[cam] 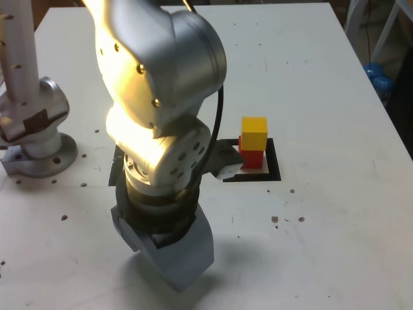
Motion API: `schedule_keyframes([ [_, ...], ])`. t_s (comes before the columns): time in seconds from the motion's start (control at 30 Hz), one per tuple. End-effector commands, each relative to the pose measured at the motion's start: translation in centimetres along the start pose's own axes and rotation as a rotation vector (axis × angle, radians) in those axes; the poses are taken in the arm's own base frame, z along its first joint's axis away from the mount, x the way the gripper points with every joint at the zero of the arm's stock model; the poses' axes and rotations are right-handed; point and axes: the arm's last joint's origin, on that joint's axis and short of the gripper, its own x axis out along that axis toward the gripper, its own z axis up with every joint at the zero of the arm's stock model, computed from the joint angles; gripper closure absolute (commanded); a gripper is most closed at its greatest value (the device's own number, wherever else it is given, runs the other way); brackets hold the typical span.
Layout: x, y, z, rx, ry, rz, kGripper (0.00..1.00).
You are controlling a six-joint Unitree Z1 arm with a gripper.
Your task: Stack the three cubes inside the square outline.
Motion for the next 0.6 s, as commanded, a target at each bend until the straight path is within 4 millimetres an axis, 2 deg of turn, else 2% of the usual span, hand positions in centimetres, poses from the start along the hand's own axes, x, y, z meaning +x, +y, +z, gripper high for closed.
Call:
schedule_keyframes([
  [0.0,0.11,-0.08,0.16,-0.009,0.003,0.002,0.46],
  [0.1,0.15,-0.23,0.23,-0.015,0.003,0.008,0.57],
  [0.2,0.18,-0.39,0.31,-0.015,0.004,0.012,0.62],
  [0.57,0.14,-0.49,0.28,-0.014,0.015,0.015,0.65],
])
